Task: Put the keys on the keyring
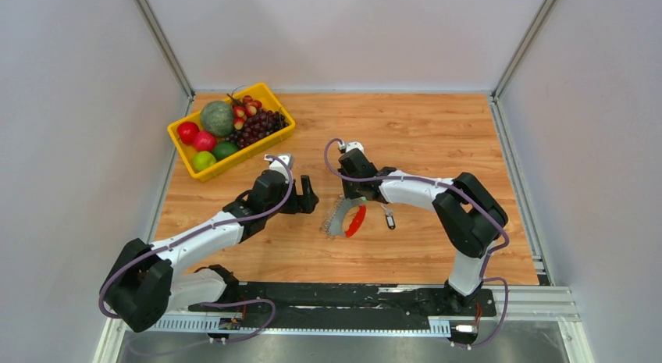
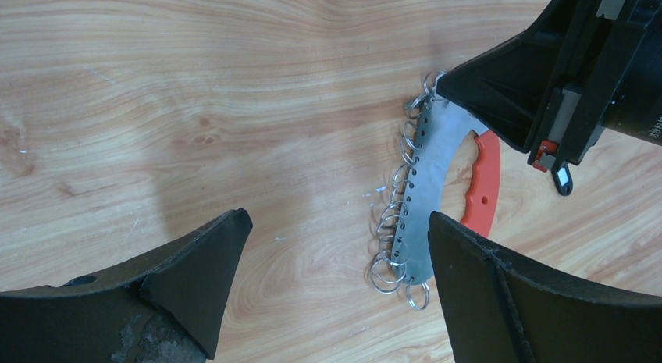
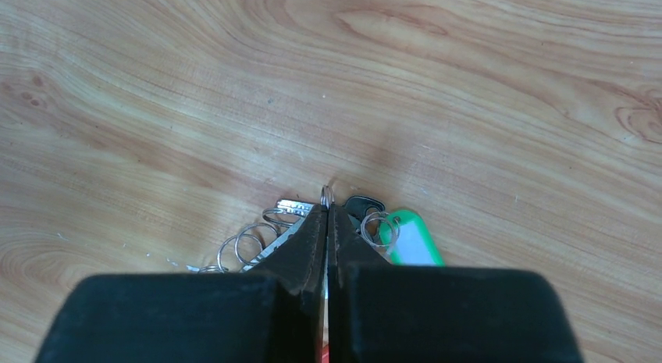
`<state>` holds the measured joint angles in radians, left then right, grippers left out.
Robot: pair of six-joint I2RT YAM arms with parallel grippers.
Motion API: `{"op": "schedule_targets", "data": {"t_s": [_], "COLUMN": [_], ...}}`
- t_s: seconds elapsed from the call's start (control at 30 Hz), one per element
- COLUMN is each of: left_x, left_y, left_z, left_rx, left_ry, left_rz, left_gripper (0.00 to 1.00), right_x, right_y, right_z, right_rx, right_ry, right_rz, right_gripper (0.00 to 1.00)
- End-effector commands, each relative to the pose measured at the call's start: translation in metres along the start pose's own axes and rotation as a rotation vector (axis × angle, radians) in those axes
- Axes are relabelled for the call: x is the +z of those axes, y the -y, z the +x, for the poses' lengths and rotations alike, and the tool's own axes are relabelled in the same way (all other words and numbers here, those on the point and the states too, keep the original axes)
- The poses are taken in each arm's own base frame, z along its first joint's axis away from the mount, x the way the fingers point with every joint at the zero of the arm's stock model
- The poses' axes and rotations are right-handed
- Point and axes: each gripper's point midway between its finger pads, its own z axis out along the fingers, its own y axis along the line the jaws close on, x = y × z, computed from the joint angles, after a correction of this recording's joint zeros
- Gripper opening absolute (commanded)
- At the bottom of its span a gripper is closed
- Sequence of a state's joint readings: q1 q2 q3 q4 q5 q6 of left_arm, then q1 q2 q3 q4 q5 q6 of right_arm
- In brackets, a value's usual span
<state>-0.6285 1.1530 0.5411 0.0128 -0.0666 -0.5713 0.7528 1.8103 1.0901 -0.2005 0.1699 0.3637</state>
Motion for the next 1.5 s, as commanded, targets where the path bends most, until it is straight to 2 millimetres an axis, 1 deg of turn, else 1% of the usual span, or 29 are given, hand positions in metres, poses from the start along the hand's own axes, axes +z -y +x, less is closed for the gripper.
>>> {"op": "schedule_targets", "data": {"t_s": [0.0,0.17,0.23,0.33,0.47,0.53,0.67,0.7,0.73,0.77,0.8,0.83,0.87,0.9,1.0,1.07,1.1,1.13,1.17,1.3,1.33,1.47], "left_x": [0.0,-0.008,-0.014,-0.027,-0.051,-0.068,-0.1,-0.107,-0.117,-0.123,-0.133,-0.139,-0.146,-0.152,-0.17,-0.183,-0.189,-0.192,-0.196,-0.212,-0.215,-0.227], "left_y": [0.011,0.022,0.032,0.052,0.077,0.088,0.109,0.116,0.122,0.128,0.134,0.14,0.145,0.15,0.162,0.17,0.173,0.175,0.177,0.184,0.186,0.19], "left_z": [-0.011,-0.02,-0.027,-0.037,-0.056,-0.067,-0.086,-0.086,-0.091,-0.09,-0.095,-0.092,-0.096,-0.094,-0.097,-0.092,-0.094,-0.092,-0.093,-0.093,-0.091,-0.09], "left_rx": [-0.014,-0.014,-0.004,0.011,0.035,0.049,0.088,0.1,0.113,0.128,0.144,0.163,0.183,0.201,0.253,0.293,0.306,0.316,0.323,0.338,0.343,0.355], "left_ry": [0.029,0.048,0.057,0.069,0.11,0.145,0.212,0.212,0.24,0.24,0.27,0.267,0.291,0.285,0.314,0.314,0.332,0.327,0.34,0.355,0.35,0.355], "left_rz": [0.042,0.091,0.132,0.226,0.347,0.399,0.507,0.549,0.588,0.631,0.67,0.715,0.746,0.785,0.872,0.953,0.975,0.999,1.015,1.094,1.112,1.161], "left_gripper": [0.96,0.96,0.96,0.97,0.97,0.97,0.97,0.97,0.97,0.97,0.96,0.95,0.95,0.94,0.91,0.89,0.88,0.87,0.86,0.77,0.72,0.6], "right_x": [-0.013,-0.052,-0.071,-0.102,-0.146,-0.173,-0.213,-0.222,-0.232,-0.24,-0.25,-0.257,-0.265,-0.272,-0.289,-0.298,-0.301,-0.304,-0.308,-0.317,-0.319,-0.327], "right_y": [0.0,-0.009,-0.015,-0.022,-0.035,-0.043,-0.057,-0.06,-0.063,-0.066,-0.07,-0.074,-0.078,-0.082,-0.093,-0.101,-0.103,-0.107,-0.11,-0.124,-0.126,-0.133], "right_z": [-0.014,-0.036,-0.043,-0.05,-0.056,-0.061,-0.064,-0.064,-0.065,-0.064,-0.066,-0.065,-0.064,-0.063,-0.058,-0.054,-0.053,-0.051,-0.05,-0.048,-0.048,-0.054], "right_rx": [0.006,-0.019,-0.032,-0.053,-0.093,-0.122,-0.198,-0.214,-0.234,-0.252,-0.269,-0.289,-0.306,-0.325,-0.37,-0.394,-0.401,-0.411,-0.42,-0.449,-0.453,-0.457], "right_ry": [0.062,0.151,0.186,0.24,0.303,0.34,0.363,0.365,0.367,0.362,0.363,0.356,0.348,0.34,0.309,0.285,0.278,0.272,0.266,0.246,0.245,0.257], "right_rz": [-0.013,-0.078,-0.125,-0.195,-0.315,-0.388,-0.504,-0.53,-0.559,-0.583,-0.611,-0.641,-0.67,-0.7,-0.776,-0.833,-0.847,-0.873,-0.898,-0.958,-0.964,-0.989], "right_gripper": [0.0,0.0,0.0,0.0,0.0,0.0,0.0,0.0,0.0,0.0,0.0,0.0,0.0,0.0,0.0,0.0,0.0,0.0,0.0,0.0,0.0,0.0]}}
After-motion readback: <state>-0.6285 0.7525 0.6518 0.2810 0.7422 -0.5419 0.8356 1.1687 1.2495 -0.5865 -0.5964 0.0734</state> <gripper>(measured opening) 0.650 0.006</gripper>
